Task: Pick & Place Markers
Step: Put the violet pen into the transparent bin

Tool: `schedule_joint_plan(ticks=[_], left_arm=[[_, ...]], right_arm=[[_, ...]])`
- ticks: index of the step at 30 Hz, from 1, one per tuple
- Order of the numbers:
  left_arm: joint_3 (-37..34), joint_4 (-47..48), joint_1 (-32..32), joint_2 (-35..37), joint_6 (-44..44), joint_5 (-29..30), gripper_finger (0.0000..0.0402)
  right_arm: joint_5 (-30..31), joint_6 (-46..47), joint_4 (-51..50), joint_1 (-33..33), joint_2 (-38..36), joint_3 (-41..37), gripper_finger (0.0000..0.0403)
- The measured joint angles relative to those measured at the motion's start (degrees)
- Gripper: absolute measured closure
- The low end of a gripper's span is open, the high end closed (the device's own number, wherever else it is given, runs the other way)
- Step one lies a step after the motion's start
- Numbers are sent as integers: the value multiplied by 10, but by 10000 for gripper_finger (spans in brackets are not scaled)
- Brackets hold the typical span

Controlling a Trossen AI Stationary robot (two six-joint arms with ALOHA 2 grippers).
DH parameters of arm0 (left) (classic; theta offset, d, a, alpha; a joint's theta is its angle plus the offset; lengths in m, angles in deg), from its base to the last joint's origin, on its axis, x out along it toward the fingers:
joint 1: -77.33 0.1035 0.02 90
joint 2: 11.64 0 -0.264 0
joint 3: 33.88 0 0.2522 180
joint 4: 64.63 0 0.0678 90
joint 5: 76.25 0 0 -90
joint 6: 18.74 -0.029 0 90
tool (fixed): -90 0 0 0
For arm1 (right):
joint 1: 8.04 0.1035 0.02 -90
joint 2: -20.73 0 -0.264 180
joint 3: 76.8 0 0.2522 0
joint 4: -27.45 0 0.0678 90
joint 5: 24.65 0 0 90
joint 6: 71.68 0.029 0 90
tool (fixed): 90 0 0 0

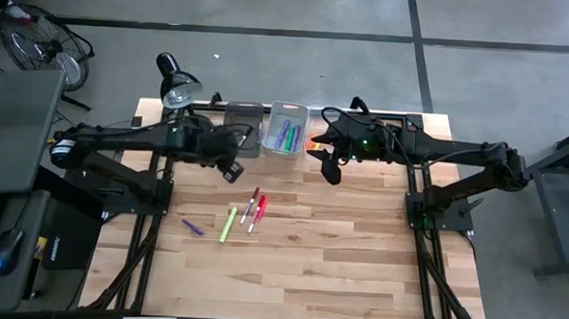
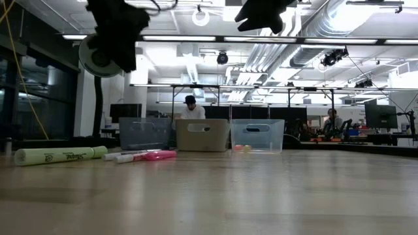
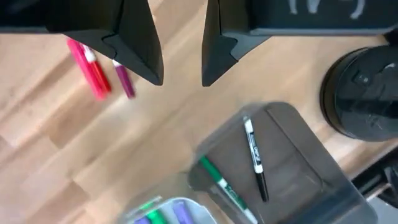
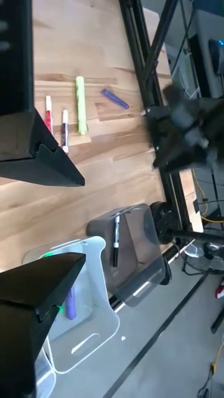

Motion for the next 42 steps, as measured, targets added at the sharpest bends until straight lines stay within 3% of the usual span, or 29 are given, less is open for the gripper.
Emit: schedule_joint_plan(ticks=[10, 18, 23, 33, 42], left_arm=[[-14, 83, -123, 41, 48, -1, 295], [-85, 116, -223, 67, 33, -117, 295], [-111, 110, -277, 73, -16, -173, 295], [-181, 45, -393, 65, -148, -195, 295], [-247, -5, -417, 41, -125, -192, 295]], right_arm=[[-34, -26, 1, -11, 0, 0, 229], [-65, -44, -1, -11, 0, 0, 229], [-75, -60, -4, -11, 0, 0, 230], [-79, -65, -4, -12, 0, 0, 228], [-91, -60, -6, -12, 0, 0, 228]])
